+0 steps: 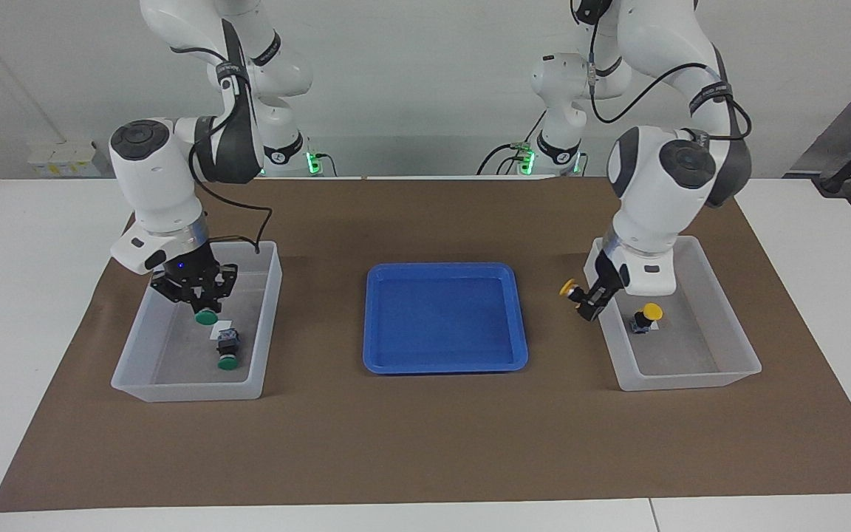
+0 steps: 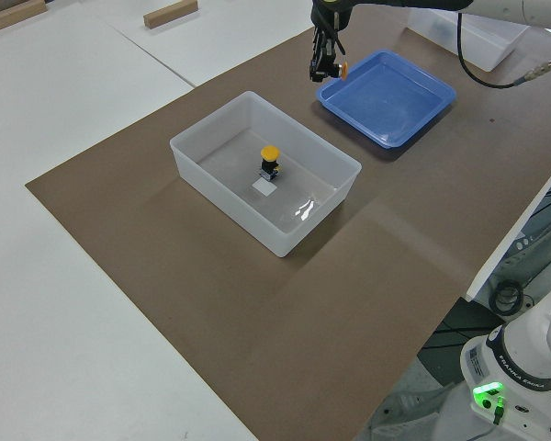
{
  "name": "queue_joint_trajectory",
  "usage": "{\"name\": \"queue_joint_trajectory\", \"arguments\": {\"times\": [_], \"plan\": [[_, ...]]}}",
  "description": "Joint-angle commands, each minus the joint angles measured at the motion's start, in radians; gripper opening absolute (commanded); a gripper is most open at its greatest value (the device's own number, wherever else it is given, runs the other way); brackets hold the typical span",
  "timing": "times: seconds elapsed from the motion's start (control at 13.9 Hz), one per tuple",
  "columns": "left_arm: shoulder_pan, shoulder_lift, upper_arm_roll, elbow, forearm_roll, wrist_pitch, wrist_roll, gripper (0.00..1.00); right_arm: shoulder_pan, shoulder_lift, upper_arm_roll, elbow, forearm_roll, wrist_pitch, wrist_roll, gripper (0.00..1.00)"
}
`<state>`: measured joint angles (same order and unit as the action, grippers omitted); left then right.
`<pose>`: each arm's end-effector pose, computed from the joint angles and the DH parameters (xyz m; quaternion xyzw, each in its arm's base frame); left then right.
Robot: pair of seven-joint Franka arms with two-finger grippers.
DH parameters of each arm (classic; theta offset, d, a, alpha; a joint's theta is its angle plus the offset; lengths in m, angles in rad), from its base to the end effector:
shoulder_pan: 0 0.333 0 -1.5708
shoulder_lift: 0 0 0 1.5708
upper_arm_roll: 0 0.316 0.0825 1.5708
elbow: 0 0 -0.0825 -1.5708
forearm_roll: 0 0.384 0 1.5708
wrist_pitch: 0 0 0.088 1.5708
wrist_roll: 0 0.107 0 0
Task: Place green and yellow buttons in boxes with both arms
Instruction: 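Carry the yellow button left while the right gripper carries the green button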
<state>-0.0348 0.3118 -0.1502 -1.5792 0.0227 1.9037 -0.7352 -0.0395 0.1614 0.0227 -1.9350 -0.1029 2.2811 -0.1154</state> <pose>0.6459 -0.1084 0.4620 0.9623 0.2717 0.0019 0.0145 0.6118 -0.0132 0.4214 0.9918 0.0785 0.0893 0.0461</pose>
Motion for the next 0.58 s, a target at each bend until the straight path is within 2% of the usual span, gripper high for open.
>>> {"name": "queue_joint_trajectory", "arguments": {"times": [0.0,0.22,0.36,0.5], "plan": [[0.079,-0.01,-0.003,-0.004,-0.012,-0.049,0.242,0.0,-0.042,0.067,0.013,0.019,0.006,0.085,-0.049,0.0],[0.154,-0.037,-0.002,-0.066,-0.006,-0.04,0.463,0.0,-0.059,0.138,0.013,0.074,-0.008,0.1,-0.052,0.0],[0.216,-0.086,-0.002,-0.203,-0.006,0.065,0.607,0.0,-0.053,0.158,0.013,0.08,-0.008,0.133,-0.05,0.0],[0.285,-0.141,-0.003,-0.388,-0.006,0.255,0.733,0.0,-0.053,0.194,0.013,0.088,-0.008,0.173,-0.05,0.0]]}}
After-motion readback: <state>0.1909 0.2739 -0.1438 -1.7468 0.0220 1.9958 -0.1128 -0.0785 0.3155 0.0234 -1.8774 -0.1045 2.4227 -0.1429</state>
